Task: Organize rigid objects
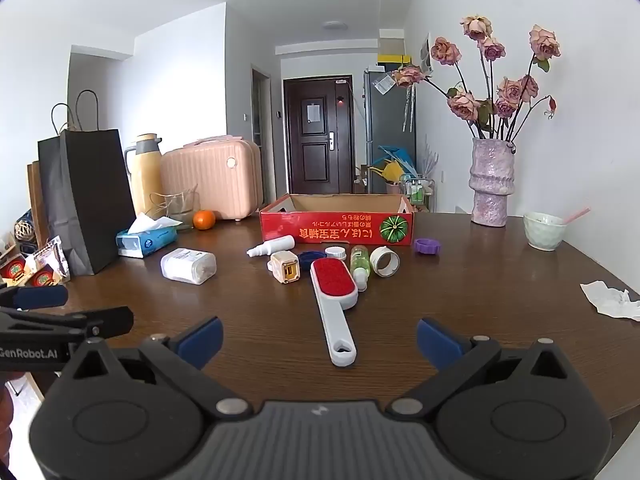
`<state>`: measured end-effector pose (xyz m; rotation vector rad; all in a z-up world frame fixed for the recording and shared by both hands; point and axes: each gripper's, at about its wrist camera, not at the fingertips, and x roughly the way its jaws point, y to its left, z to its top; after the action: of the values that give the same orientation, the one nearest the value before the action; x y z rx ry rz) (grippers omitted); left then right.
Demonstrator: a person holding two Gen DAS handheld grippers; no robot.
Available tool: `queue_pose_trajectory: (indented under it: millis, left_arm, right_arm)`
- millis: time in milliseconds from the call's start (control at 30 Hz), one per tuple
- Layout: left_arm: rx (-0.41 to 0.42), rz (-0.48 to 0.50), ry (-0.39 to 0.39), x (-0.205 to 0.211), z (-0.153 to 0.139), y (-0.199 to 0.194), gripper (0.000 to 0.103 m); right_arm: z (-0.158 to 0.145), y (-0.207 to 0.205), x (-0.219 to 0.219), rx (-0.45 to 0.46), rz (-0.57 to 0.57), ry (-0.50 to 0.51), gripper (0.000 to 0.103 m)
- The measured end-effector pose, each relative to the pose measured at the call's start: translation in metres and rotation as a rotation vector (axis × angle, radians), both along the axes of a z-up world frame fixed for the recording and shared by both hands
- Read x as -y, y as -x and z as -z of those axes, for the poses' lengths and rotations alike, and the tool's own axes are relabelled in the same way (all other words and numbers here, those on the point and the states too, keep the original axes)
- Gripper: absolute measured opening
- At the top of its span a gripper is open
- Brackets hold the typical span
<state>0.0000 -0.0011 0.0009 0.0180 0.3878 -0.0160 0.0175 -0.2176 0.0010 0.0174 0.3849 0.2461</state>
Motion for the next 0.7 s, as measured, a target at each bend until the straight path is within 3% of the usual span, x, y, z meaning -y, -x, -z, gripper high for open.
queue_pose_trajectory:
  millis: [33, 700]
  left_arm:
    - [-0.017, 0.004, 0.034, -0.003, -0.001, -0.002, 0.103]
    - [-0.002, -0.008, 0.018, -0.017, 0.003, -0.003, 0.103]
  right_arm:
    - [0.000, 0.000, 0.000, -0.002, 0.000, -0.003, 0.103]
    - [-0.001, 0.000, -0.002, -0.001, -0.001, 0.005, 0.103]
